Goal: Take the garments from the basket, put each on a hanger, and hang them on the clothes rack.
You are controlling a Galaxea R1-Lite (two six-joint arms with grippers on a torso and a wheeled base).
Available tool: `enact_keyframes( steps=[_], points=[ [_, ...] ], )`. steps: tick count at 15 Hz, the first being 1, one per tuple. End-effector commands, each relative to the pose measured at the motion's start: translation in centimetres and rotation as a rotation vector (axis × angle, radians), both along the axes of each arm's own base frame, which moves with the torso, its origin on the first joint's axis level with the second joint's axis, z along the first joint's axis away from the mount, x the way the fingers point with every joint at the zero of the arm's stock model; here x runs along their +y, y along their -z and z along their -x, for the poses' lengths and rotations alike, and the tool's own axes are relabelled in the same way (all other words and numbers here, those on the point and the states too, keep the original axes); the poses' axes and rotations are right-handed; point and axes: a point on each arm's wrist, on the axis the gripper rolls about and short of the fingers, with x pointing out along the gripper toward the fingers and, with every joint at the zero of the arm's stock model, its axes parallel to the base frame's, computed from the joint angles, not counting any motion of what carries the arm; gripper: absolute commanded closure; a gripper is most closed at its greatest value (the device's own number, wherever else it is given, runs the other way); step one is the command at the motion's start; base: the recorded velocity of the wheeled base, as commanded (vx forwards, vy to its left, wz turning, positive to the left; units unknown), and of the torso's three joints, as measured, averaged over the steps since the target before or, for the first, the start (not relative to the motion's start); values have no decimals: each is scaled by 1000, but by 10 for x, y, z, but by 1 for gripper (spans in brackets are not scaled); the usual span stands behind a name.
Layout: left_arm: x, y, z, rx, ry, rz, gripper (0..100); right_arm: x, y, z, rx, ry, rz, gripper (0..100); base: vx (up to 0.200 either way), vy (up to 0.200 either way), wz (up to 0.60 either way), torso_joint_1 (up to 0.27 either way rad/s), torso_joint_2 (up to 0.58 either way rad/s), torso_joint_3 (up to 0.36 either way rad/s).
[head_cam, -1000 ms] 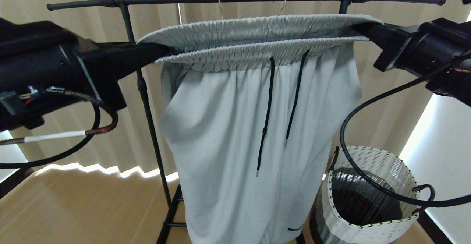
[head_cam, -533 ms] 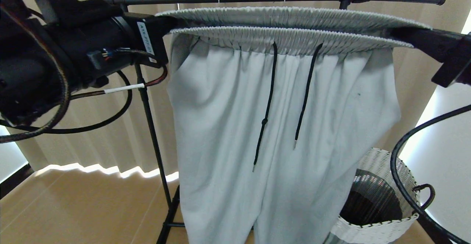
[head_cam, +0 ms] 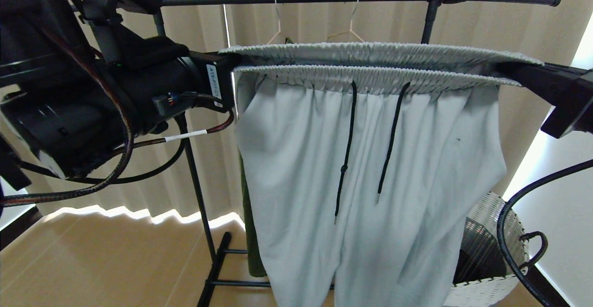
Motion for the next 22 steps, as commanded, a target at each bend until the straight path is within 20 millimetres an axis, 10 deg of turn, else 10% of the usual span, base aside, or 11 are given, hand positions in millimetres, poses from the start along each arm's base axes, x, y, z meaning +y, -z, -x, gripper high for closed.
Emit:
enact_keyframes(
  steps=[1, 12, 13, 22],
  points=[
    [2, 0, 3, -2, 1, 1, 100, 2, 7, -12, 33, 54, 12, 100, 0, 0, 0, 0, 0, 0],
    [17, 9, 24, 59, -1, -42, 100, 3, 9, -15, 42, 61, 15, 100, 0, 0, 0, 0, 0, 0],
    [17, 9, 23, 59, -2, -42, 100, 3, 10, -15, 46, 61, 17, 0, 0, 0, 0, 0, 0, 0],
    [18, 13, 16, 78, -169, -32, 100, -1, 26, 8, 23, -126, 17, 0, 0, 0, 0, 0, 0, 0]
  ],
)
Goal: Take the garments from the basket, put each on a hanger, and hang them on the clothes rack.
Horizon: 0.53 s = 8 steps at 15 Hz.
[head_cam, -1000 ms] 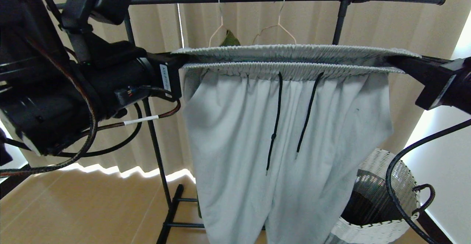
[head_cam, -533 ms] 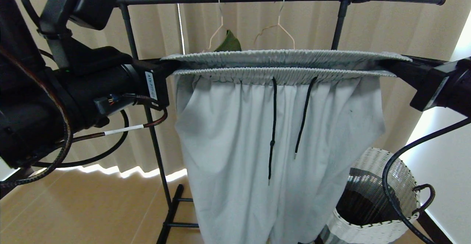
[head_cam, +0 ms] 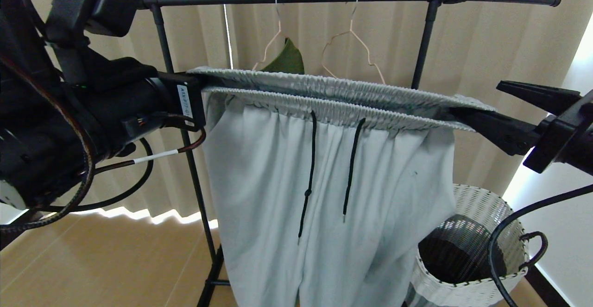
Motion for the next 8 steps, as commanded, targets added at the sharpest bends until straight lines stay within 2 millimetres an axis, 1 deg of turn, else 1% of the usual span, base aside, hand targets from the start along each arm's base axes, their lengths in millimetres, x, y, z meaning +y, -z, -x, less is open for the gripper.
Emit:
enact_keyframes(
  steps=[1, 7, 8],
  points=[
    [-1, 3, -3, 10, -19, -7, 100, -4, 0, 9, -18, -26, -6, 0, 0, 0, 0, 0, 0, 0],
    [-1, 4, -4, 14, -55, -9, 100, -7, -1, 18, -33, -37, -13, 0, 0, 0, 0, 0, 0, 0],
    [2, 5, -5, 15, -81, -10, 100, -8, -2, 21, -40, -43, -15, 0, 0, 0, 0, 0, 0, 0]
  ],
)
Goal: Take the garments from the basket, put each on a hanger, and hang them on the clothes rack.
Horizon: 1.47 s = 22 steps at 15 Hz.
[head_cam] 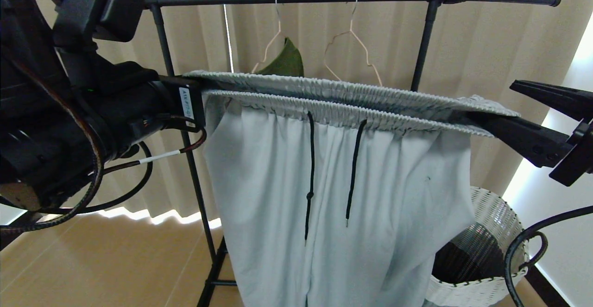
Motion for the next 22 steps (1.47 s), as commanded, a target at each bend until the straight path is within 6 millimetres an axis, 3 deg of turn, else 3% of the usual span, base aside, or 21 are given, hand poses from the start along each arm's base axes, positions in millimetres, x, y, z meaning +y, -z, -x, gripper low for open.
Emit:
enact_keyframes(
  steps=[1, 9, 13, 15, 17, 19, 22],
  points=[
    [2, 2, -2, 5, -19, -4, 100, -2, -1, 5, -12, -3, -5, 0, 0, 0, 0, 0, 0, 0],
    [7, 11, -1, 32, -30, -24, 100, -3, 8, 7, 12, -2, 8, 0, 0, 0, 0, 0, 0, 0],
    [-4, 31, 18, 81, 61, -66, 100, -3, 34, 5, 60, 8, 116, 0, 0, 0, 0, 0, 0, 0],
    [-14, 43, 21, 112, 99, -87, 100, 3, 41, 3, 86, -90, 128, 0, 0, 0, 0, 0, 0, 0],
    [-23, 44, 17, 92, 118, -46, 100, 6, 43, 6, 84, -264, 129, 0, 0, 0, 0, 0, 0, 0],
    [-26, 47, 13, 84, 115, -44, 100, 7, 44, 8, 84, -332, 130, 0, 0, 0, 0, 0, 0, 0],
    [-15, 50, 0, 93, 32, -53, 100, 5, 45, 13, 47, -358, 120, 0, 0, 0, 0, 0, 0, 0]
  ],
)
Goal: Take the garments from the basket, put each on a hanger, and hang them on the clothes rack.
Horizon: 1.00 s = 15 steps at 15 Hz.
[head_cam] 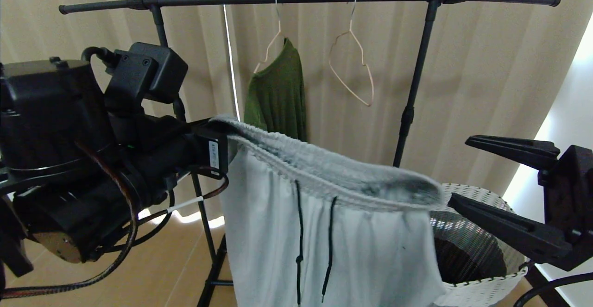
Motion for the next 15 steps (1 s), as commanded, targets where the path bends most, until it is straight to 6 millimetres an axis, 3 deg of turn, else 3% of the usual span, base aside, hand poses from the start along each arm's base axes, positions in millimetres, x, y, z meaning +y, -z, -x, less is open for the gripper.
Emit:
enact_keyframes(
  steps=[1, 6, 9, 11, 15],
  points=[
    [4, 5, -8, 16, -40, -15, 100, -1, 3, 2, -1, -1, 0, 0, 0, 0, 0, 0, 0, 0],
    [5, 8, -10, 22, -66, -21, 100, -6, 5, 2, -29, 40, -6, 0, 0, 0, 0, 0, 0, 0],
    [38, 1, 10, -21, -143, -78, 100, -38, 22, -13, 84, 486, 87, 0, 0, 0, 0, 0, 0, 0],
    [49, 0, 25, -40, -135, -86, 100, -43, 31, -14, 143, 658, 134, 0, 0, 0, 0, 0, 0, 0],
    [59, -1, 48, -57, -2, -47, 100, -46, 41, -14, 160, 772, 155, 0, 0, 0, 0, 0, 0, 0]
  ],
)
